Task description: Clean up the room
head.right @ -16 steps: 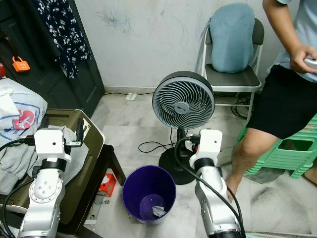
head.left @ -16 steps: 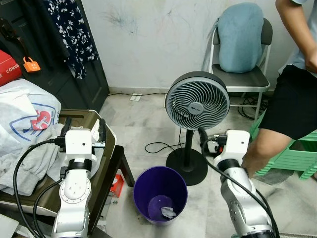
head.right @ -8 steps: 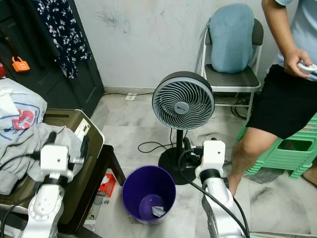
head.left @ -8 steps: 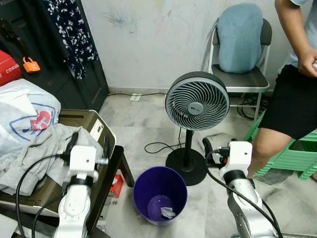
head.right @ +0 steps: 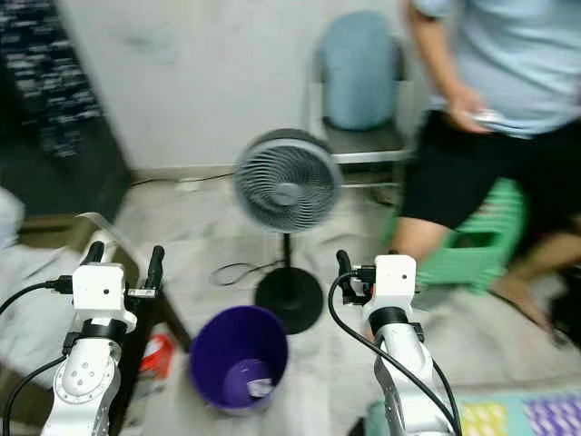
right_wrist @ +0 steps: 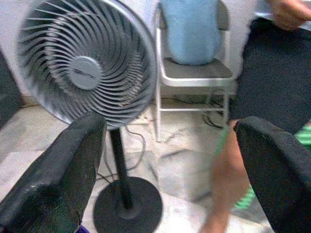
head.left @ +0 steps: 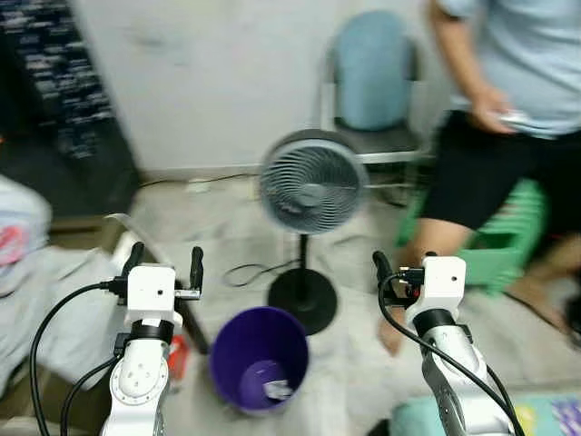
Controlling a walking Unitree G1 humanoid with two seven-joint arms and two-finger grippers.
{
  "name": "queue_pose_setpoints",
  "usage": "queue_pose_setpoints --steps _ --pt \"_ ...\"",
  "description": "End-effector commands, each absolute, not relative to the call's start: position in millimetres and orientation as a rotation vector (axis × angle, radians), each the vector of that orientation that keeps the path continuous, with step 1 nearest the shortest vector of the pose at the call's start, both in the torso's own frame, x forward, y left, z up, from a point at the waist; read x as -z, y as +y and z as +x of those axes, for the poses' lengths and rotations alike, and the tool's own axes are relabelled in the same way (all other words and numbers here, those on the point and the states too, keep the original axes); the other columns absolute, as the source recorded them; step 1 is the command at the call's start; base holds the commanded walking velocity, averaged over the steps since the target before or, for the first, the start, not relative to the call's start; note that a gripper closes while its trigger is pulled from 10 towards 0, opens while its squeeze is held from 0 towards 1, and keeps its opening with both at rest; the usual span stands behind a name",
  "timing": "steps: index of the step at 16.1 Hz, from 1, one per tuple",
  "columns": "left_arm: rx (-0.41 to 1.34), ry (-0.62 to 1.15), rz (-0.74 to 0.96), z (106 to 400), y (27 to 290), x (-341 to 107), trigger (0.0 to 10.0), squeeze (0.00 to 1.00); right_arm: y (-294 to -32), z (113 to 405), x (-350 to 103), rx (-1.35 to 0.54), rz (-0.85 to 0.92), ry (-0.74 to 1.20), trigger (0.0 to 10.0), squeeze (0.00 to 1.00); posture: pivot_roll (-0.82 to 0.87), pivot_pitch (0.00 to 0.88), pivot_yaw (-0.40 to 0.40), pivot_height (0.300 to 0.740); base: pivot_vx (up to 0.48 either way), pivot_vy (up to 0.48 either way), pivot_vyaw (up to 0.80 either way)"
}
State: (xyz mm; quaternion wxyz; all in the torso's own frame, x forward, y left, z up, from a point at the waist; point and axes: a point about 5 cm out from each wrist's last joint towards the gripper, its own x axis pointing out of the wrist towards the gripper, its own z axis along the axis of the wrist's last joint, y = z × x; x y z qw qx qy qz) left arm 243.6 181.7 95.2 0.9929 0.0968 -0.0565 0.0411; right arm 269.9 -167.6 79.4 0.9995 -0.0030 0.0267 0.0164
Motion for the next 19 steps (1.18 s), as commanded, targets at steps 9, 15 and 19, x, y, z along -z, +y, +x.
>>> queue_pose_setpoints --steps 9,15,19 --pt "-0.069 -0.106 0.183 248.0 176.6 -102.1 10.0 0.0 -161.5 273.7 -87.3 -0.04 0.015 0.034 10.0 0.0 -0.15 0.0 0.037 0.74 0.0 0.0 -0.8" --pt "-0.064 -0.091 0.168 249.0 174.5 -100.5 10.0 0.0 -163.9 273.8 -88.7 -0.037 0.01 0.034 10.0 0.0 -0.16 0.0 0.029 0.74 0.0 0.0 -0.8" --pt "-0.061 -0.084 0.161 248.3 175.8 -100.5 10.0 0.0 -161.9 273.1 -89.0 -0.042 0.015 0.034 10.0 0.0 -0.15 0.0 0.028 0.74 0.0 0.0 -0.8"
